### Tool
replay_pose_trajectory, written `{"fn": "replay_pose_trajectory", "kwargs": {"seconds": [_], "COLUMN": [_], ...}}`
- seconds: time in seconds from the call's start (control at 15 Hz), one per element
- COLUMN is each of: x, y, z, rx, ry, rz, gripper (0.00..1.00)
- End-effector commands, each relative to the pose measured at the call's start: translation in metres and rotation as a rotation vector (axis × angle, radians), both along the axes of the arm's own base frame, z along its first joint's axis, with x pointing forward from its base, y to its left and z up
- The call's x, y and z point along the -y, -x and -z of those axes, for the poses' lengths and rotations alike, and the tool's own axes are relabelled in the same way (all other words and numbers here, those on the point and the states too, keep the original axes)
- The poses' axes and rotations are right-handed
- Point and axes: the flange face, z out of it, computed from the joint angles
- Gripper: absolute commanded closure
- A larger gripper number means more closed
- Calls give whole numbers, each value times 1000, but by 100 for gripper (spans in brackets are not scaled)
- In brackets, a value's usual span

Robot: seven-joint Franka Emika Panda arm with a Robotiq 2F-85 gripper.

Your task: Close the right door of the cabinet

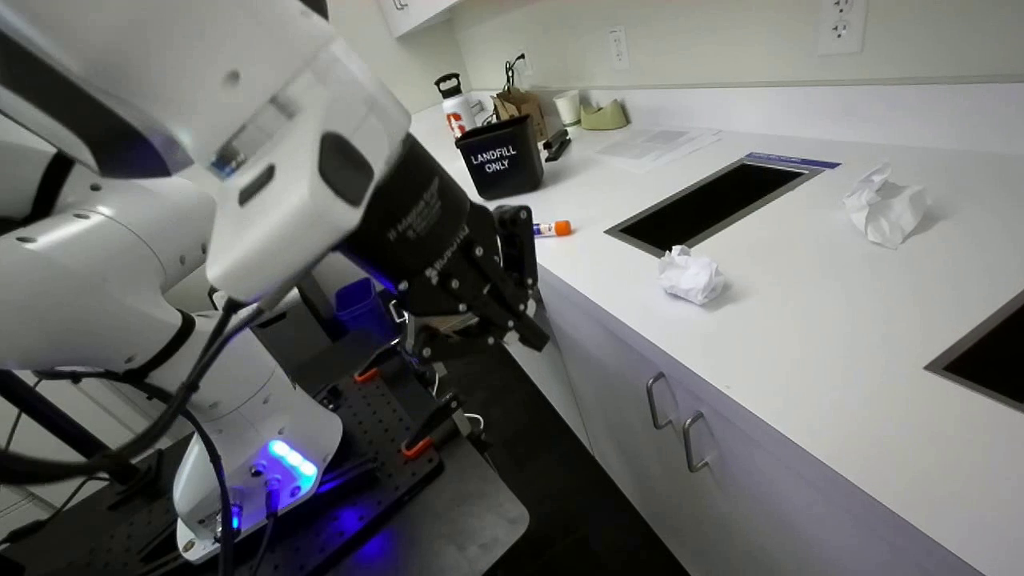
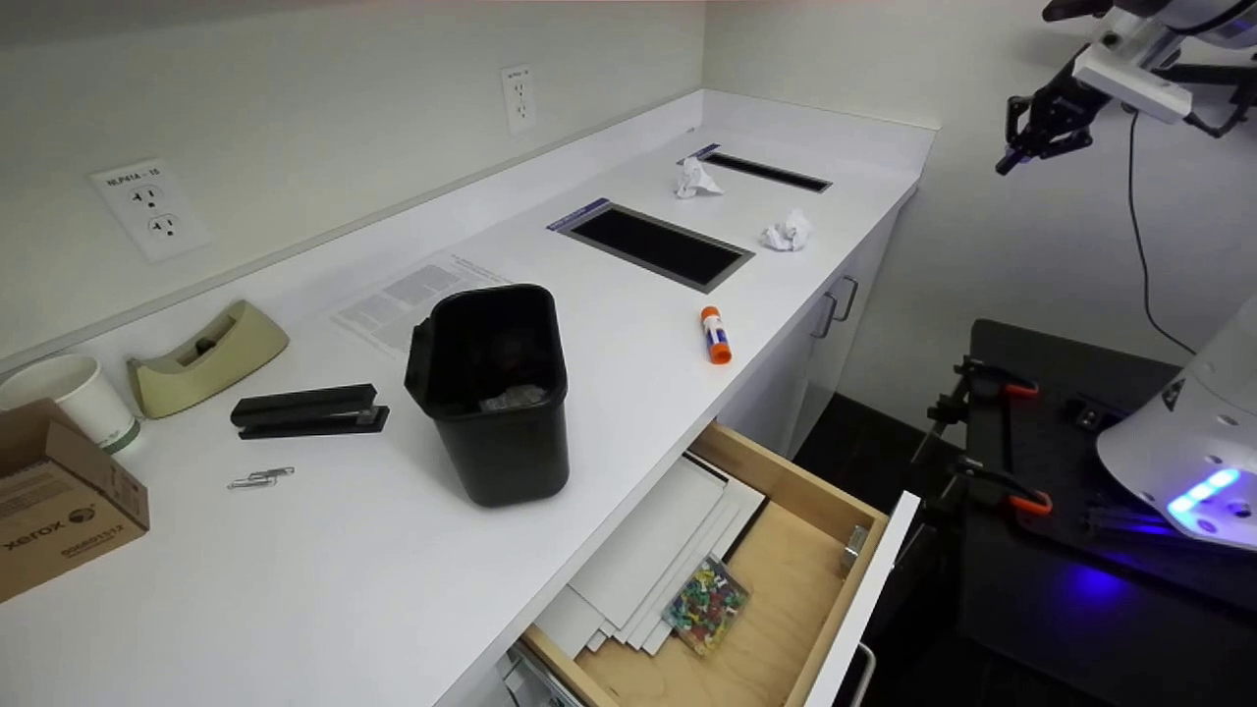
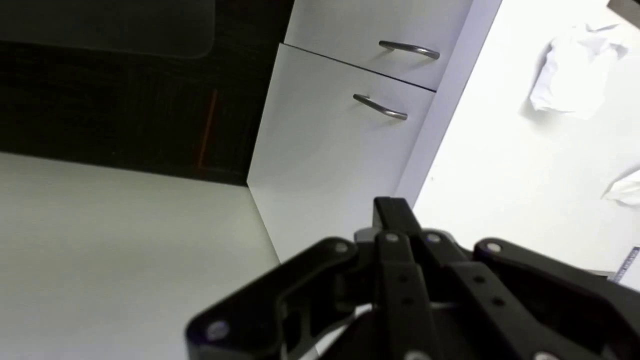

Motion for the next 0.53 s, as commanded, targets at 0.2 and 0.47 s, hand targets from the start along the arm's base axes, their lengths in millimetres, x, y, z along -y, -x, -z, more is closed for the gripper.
{"fn": "replay_pose_trajectory", "kwargs": {"seconds": [0.2, 0.47], "x": [-18, -23], "y": [1, 12], "z": [-47, -49], "rx": [-18, -49], "ry": [60, 35], "rz": [-66, -127], "gripper": [100, 100]}}
